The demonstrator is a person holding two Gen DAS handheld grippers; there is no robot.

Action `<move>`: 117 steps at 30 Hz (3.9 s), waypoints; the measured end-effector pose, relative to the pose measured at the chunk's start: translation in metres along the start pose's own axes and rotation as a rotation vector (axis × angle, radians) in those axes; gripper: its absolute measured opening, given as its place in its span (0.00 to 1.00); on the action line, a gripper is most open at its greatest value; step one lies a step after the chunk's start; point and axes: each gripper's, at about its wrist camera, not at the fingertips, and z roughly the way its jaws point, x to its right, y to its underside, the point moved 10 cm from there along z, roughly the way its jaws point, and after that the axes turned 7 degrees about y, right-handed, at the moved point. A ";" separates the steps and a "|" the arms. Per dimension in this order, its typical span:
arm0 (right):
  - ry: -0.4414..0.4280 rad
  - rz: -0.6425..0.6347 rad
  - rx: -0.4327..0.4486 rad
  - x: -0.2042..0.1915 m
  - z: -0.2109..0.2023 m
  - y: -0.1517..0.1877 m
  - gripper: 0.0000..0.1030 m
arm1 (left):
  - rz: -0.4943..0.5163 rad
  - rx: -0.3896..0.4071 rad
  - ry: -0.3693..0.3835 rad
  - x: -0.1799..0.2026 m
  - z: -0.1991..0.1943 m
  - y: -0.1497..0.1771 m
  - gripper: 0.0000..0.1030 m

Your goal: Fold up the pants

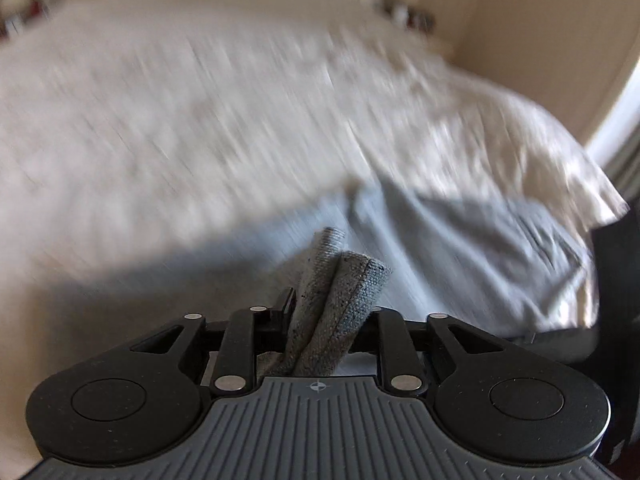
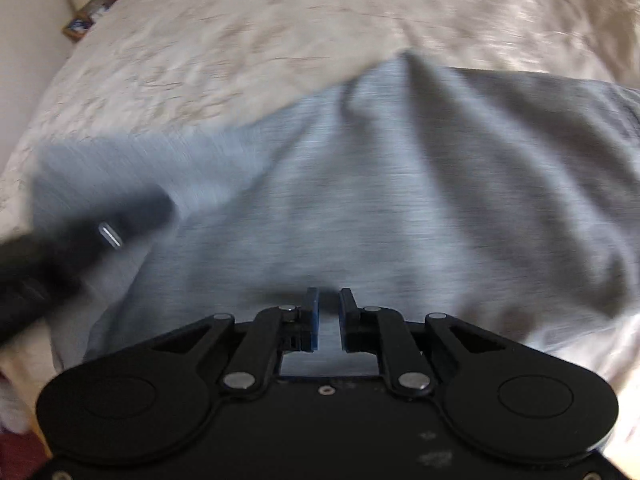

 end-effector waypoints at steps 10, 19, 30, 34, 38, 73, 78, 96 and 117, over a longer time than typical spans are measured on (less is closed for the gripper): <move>-0.026 0.020 0.047 0.056 -0.010 -0.037 0.34 | 0.037 0.018 0.156 0.030 -0.024 -0.001 0.77; -0.218 -0.060 -0.033 -0.004 0.007 -0.035 0.50 | -0.163 -0.011 -0.161 -0.071 -0.047 0.036 0.79; -0.303 0.022 -0.154 -0.027 0.039 -0.005 0.37 | -0.315 -0.222 -0.231 -0.140 -0.026 0.093 0.81; -0.322 0.004 -0.136 -0.036 0.020 -0.010 0.11 | -0.304 -0.178 -0.235 -0.138 -0.035 0.083 0.81; -0.336 -0.134 -0.008 -0.056 -0.033 -0.039 0.10 | -0.288 -0.052 -0.259 -0.133 -0.065 0.059 0.81; 0.040 -0.190 0.039 0.040 0.009 -0.039 0.16 | -0.063 -0.051 -0.315 -0.078 -0.017 0.003 0.88; 0.022 -0.201 0.005 0.046 0.013 -0.041 0.16 | -0.037 -0.049 -0.304 -0.060 -0.005 -0.007 0.88; 0.045 -0.293 0.055 0.061 0.101 -0.188 0.00 | -0.300 -0.177 -0.464 -0.110 0.018 0.046 0.90; -0.112 -0.311 -0.013 0.097 0.023 -0.056 0.13 | 0.009 -0.118 -0.187 0.020 0.076 -0.038 0.89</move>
